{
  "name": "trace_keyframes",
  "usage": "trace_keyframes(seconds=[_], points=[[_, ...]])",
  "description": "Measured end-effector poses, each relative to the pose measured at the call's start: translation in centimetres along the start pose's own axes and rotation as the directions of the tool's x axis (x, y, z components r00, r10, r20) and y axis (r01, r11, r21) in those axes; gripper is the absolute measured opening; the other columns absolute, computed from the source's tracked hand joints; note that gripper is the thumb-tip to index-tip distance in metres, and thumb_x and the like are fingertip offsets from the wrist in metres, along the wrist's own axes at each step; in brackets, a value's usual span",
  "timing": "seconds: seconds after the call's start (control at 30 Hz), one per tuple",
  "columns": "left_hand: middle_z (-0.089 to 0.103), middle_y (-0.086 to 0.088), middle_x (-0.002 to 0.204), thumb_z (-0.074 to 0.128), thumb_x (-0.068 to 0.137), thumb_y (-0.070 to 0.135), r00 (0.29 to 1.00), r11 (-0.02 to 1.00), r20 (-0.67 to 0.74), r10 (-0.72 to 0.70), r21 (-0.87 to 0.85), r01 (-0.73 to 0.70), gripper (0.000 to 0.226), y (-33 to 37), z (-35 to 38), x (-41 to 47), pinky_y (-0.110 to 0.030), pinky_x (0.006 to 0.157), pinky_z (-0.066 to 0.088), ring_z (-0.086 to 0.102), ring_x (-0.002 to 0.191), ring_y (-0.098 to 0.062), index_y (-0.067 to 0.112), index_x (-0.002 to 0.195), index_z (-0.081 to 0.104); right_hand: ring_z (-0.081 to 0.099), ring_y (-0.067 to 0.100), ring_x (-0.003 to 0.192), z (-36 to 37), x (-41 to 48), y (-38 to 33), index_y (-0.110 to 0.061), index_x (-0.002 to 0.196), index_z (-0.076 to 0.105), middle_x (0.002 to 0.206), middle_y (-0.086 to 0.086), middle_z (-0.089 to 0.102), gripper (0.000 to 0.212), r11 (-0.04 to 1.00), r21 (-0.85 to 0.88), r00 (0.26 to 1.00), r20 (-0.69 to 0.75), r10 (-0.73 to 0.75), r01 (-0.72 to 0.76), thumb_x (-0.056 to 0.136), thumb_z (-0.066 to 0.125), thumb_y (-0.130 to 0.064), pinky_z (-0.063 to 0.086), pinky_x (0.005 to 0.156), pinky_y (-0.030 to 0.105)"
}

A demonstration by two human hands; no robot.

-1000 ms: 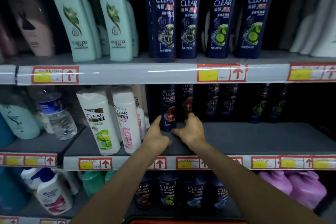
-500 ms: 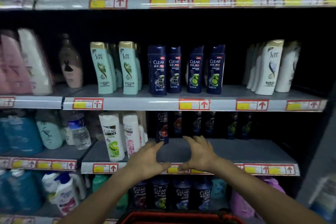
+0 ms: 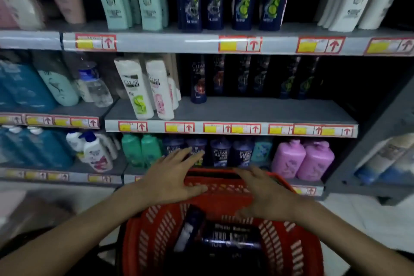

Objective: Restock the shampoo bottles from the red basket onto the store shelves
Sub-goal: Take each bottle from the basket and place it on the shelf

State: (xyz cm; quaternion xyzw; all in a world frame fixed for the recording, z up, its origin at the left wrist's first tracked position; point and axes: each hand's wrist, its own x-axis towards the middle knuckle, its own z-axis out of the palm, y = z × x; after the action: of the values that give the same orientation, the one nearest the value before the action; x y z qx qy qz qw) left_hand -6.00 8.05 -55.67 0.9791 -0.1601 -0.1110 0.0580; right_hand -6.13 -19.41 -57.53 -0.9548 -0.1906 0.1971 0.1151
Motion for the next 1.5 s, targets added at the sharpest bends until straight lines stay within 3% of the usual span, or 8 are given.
trace_keyframes(seconds=[0.17,0.33,0.5,0.73,0.87,1.0,1.17,1.5], points=[[-0.002,0.002,0.173,0.05,0.086,0.081,0.989,1.0,0.15,-0.015,-0.011,0.017,0.104,-0.5,7.0,-0.2,-0.051,0.125,0.023,0.01,0.158,-0.028,0.043,0.162,-0.01,0.006,0.037,0.155,7.5,-1.6,-0.7,-0.025,0.162,0.009,0.164,0.011,0.01,0.105,0.972,-0.224,0.968,0.251,-0.019,0.077,0.084,0.074,-0.05,0.02,0.125,0.046],[0.005,0.0,0.172,0.049,0.09,0.077,0.972,0.994,0.232,0.042,0.089,-0.065,0.1,0.8,11.5,0.7,-0.056,0.124,0.019,0.015,0.156,-0.031,0.038,0.163,-0.007,0.048,0.03,0.134,9.1,-1.1,-0.1,-0.022,0.154,0.036,0.15,0.009,0.045,0.073,0.97,-0.22,0.914,0.406,-0.006,0.104,0.092,0.067,-0.046,0.045,0.109,0.039],[0.004,-0.007,0.172,0.044,0.087,0.084,0.878,0.978,0.478,-0.013,0.188,-0.087,0.106,0.2,16.0,0.6,-0.06,0.124,0.013,0.013,0.156,-0.034,0.035,0.163,-0.012,0.054,0.031,0.128,10.9,-1.0,0.7,-0.019,0.148,0.044,0.141,0.009,0.052,0.053,0.911,-0.389,0.872,0.483,0.076,0.137,0.099,0.059,-0.033,0.05,0.1,0.04],[0.032,-0.01,0.157,0.057,0.089,0.072,0.885,0.954,0.462,-0.065,0.288,-0.08,0.098,-0.7,19.9,1.8,-0.055,0.115,0.033,0.038,0.143,-0.036,0.026,0.163,0.011,0.063,0.032,0.121,13.4,-1.5,1.3,-0.017,0.137,0.058,0.134,0.01,0.063,0.039,0.921,-0.341,0.841,0.541,0.028,0.189,0.101,0.057,-0.032,0.053,0.091,0.038],[0.048,-0.009,0.141,0.063,0.088,0.063,0.918,0.911,0.385,-0.097,0.405,-0.074,0.075,-1.4,21.7,2.8,-0.052,0.103,0.044,0.053,0.128,-0.035,0.02,0.143,0.037,0.062,0.03,0.123,13.1,-1.7,1.9,-0.02,0.138,0.057,0.134,0.009,0.063,0.048,0.932,-0.321,0.832,0.554,0.04,0.168,0.097,0.062,-0.045,0.051,0.091,0.035],[0.058,-0.013,0.133,0.061,0.085,0.07,0.916,0.957,0.287,-0.28,0.16,0.242,0.083,-1.3,23.4,4.3,-0.042,0.094,0.046,0.061,0.119,-0.034,0.011,0.14,0.04,0.062,0.03,0.122,12.8,-1.7,2.6,-0.021,0.137,0.058,0.133,0.008,0.064,0.048,0.925,-0.343,0.85,0.525,0.044,0.165,0.095,0.064,-0.044,0.052,0.091,0.036],[0.068,-0.009,0.119,0.066,0.085,0.07,0.852,0.872,0.227,-0.472,-0.019,0.489,0.088,-0.8,25.3,6.5,-0.033,0.076,0.047,0.068,0.108,-0.031,0.007,0.141,0.043,0.063,0.029,0.12,13.1,-1.4,2.8,-0.019,0.136,0.058,0.131,0.009,0.064,0.049,0.914,-0.361,0.838,0.544,0.045,0.185,0.095,0.064,-0.045,0.052,0.091,0.037],[0.073,-0.002,0.11,0.087,0.06,0.062,0.811,0.76,0.26,-0.525,-0.286,0.583,0.079,-0.3,26.0,7.5,-0.036,0.087,0.059,0.072,0.1,-0.026,0.02,0.122,0.063,0.063,0.027,0.116,13.2,1.0,2.8,-0.02,0.135,0.056,0.126,0.006,0.064,0.045,0.9,-0.379,0.829,0.557,0.036,0.216,0.099,0.06,-0.046,0.053,0.088,0.035]])
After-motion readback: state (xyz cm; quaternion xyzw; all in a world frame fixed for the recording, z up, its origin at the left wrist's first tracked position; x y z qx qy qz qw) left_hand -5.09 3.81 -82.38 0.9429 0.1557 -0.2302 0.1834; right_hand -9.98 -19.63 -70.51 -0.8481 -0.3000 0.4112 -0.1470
